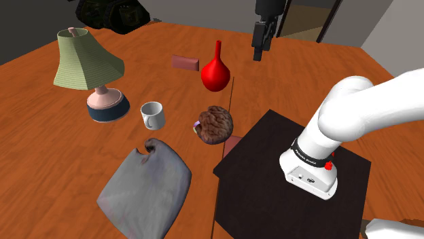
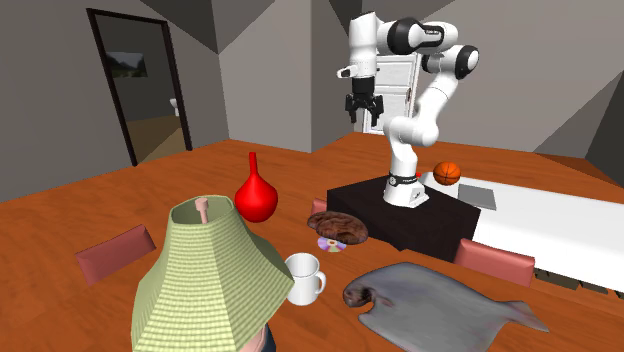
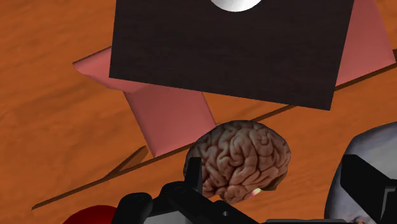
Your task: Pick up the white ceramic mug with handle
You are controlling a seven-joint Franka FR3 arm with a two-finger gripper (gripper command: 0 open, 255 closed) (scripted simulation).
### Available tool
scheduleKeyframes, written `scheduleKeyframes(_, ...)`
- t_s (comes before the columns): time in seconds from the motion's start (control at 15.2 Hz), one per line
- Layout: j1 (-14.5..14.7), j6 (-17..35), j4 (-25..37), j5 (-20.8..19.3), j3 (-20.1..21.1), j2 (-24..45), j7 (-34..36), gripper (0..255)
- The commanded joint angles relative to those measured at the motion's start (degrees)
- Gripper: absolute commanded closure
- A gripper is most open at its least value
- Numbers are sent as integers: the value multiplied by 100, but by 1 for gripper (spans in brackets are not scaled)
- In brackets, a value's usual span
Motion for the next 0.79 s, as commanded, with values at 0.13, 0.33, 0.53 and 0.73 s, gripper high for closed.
scheduleKeyframes(0.13,28,377,-19,42,76,357,29,0)
scheduleKeyframes(0.33,67,923,14,89,188,933,74,0)
scheduleKeyframes(0.53,97,1434,121,114,300,1549,123,0)
scheduleKeyframes(0.73,120,1902,301,113,409,2195,180,0)
